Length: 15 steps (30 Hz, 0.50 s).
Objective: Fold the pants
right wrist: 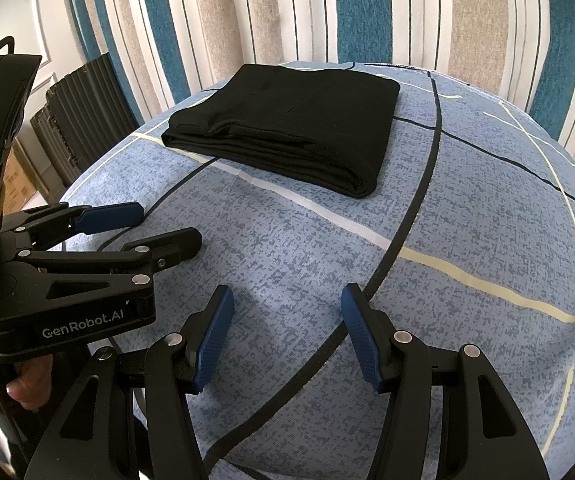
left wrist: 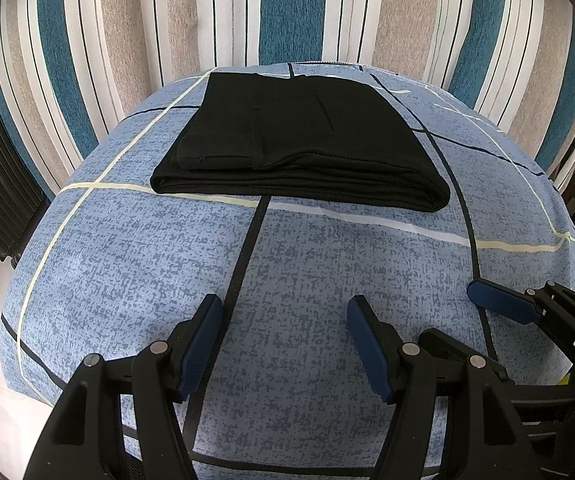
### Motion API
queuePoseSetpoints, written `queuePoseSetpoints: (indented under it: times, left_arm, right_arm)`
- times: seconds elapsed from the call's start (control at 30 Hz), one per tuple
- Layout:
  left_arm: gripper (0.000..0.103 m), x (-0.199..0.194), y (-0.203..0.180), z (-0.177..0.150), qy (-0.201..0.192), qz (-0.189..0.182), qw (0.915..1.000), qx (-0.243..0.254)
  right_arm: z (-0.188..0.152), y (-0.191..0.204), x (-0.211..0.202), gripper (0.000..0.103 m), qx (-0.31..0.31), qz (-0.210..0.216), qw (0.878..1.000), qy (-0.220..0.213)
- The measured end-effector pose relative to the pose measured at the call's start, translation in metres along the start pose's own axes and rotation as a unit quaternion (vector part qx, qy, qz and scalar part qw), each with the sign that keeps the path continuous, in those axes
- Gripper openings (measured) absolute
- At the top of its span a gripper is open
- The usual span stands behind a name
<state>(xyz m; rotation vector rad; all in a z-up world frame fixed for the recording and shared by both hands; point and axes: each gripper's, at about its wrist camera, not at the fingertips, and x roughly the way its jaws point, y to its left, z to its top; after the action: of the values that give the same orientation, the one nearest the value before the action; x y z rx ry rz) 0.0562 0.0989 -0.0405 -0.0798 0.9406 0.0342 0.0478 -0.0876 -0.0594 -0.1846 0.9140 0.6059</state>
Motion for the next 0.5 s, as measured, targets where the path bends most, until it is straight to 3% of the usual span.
queuePoseSetpoints:
  times: [0.5]
  left_arm:
    - [0.068,0.0003,0.0006,0.0006,0.0,0.0,1.0,0.001]
  right_arm:
    - [0.0005,0.0004,0.0,0.057,0.0,-0.001,1.0,0.0]
